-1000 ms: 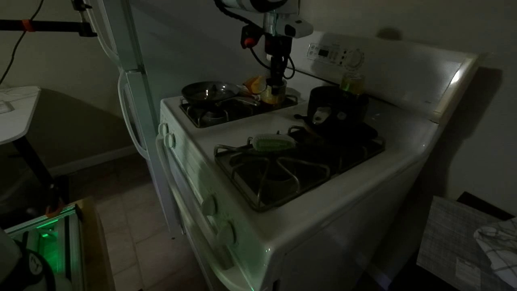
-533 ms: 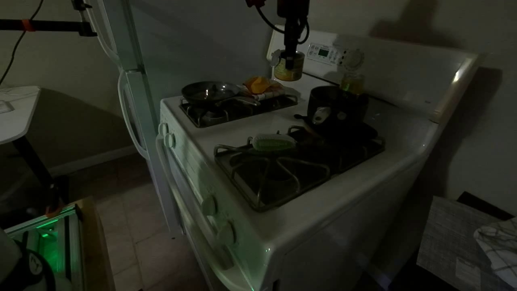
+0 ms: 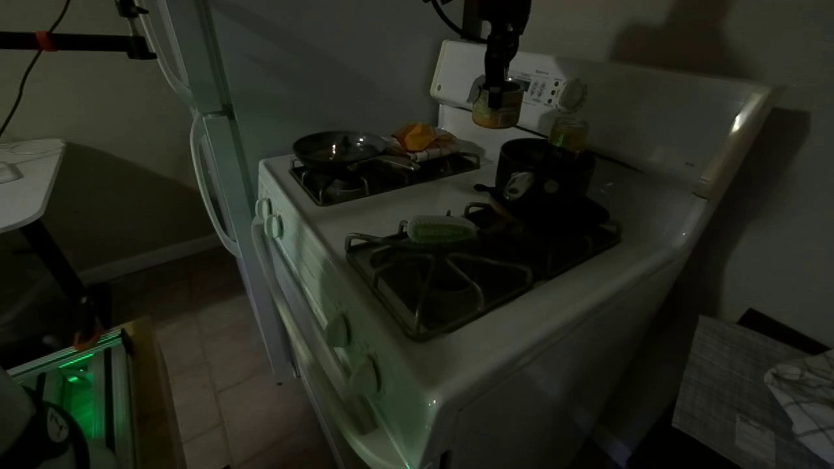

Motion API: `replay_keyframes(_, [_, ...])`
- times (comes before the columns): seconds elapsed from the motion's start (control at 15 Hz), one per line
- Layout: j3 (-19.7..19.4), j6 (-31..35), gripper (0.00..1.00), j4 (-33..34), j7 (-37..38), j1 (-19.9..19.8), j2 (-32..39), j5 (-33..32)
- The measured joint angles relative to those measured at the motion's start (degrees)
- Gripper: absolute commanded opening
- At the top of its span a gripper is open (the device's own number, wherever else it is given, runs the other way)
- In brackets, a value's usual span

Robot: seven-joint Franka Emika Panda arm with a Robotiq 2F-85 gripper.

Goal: Put the can inside the pot to the right

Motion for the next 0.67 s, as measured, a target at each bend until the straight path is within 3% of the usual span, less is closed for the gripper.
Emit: replay_keyframes(0.67, [-0.28, -0.02, 0.03, 4.94, 3.90, -0.53, 5.32, 0.34])
